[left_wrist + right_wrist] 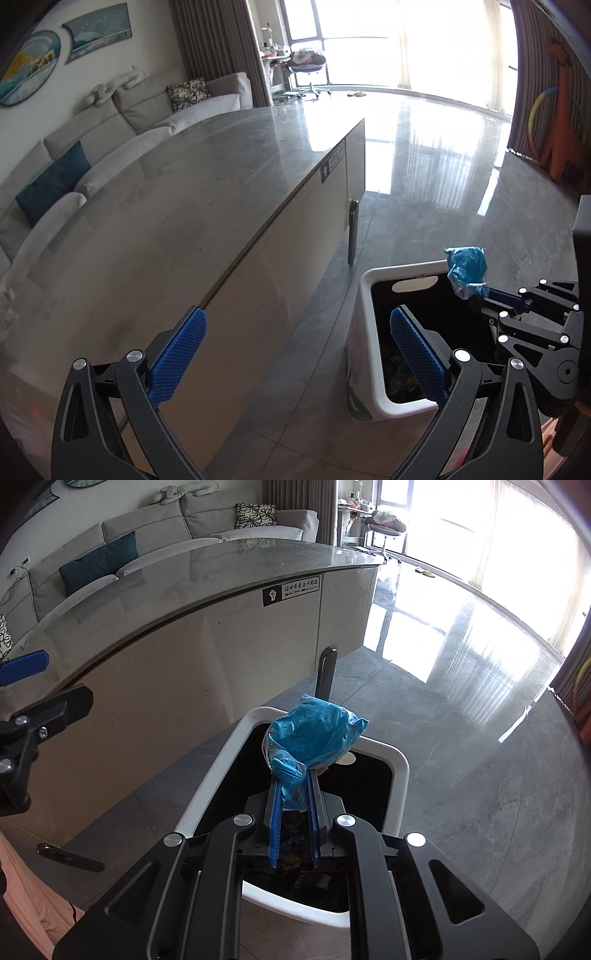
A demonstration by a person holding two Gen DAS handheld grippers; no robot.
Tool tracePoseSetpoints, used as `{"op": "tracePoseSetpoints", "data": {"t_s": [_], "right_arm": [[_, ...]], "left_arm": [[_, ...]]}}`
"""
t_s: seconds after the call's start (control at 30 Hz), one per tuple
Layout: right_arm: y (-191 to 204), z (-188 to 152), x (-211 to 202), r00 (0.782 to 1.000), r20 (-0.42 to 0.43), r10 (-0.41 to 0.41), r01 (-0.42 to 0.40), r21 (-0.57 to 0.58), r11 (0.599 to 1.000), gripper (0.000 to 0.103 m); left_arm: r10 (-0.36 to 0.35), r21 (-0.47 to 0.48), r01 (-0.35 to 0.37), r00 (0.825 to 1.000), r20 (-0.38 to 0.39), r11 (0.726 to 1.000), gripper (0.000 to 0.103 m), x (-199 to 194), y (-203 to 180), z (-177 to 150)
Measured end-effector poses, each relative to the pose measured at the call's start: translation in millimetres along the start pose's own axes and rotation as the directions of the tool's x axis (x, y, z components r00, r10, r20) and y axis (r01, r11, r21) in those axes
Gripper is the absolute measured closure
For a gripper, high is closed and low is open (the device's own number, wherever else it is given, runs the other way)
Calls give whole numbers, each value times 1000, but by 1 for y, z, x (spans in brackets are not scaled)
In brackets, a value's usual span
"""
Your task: Collect trash
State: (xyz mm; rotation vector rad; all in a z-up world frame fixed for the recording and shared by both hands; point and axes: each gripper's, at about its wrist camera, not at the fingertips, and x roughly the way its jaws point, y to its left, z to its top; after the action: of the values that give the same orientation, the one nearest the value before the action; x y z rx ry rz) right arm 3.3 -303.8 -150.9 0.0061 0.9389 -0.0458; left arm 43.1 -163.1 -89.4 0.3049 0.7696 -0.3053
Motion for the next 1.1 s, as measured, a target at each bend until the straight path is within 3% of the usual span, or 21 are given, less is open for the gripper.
{"op": "tracePoseSetpoints", "data": {"t_s": [0.13,0.2,0.23,0.27,0.6,0.9,1.1], "right_arm": [[7,0,4,1000,-8,27,-27,16,1000,63],[12,4,3,1000,13,19,-19,6,1000,30],[15,5,1,999,39,6,-6,0,1000,22],[17,6,-2,998,60,-6,6,-1,1000,6],[27,16,-28,983,177,-48,50,-11,999,4],[45,35,-57,963,268,-25,39,-45,998,4],[76,60,-71,945,325,23,10,-99,995,4]], "left_arm": [[-5,-32,5,1000,17,999,4,-6,12,3],[-1,-36,2,1000,22,999,4,-7,13,4],[-3,-38,3,1000,21,999,4,-6,14,4],[-2,-40,2,1000,19,999,4,-6,14,4],[4,-80,-2,1000,19,997,4,-9,26,1],[29,-116,-23,998,52,993,4,-22,43,3],[63,-192,-48,996,69,980,3,-32,79,6]]}}
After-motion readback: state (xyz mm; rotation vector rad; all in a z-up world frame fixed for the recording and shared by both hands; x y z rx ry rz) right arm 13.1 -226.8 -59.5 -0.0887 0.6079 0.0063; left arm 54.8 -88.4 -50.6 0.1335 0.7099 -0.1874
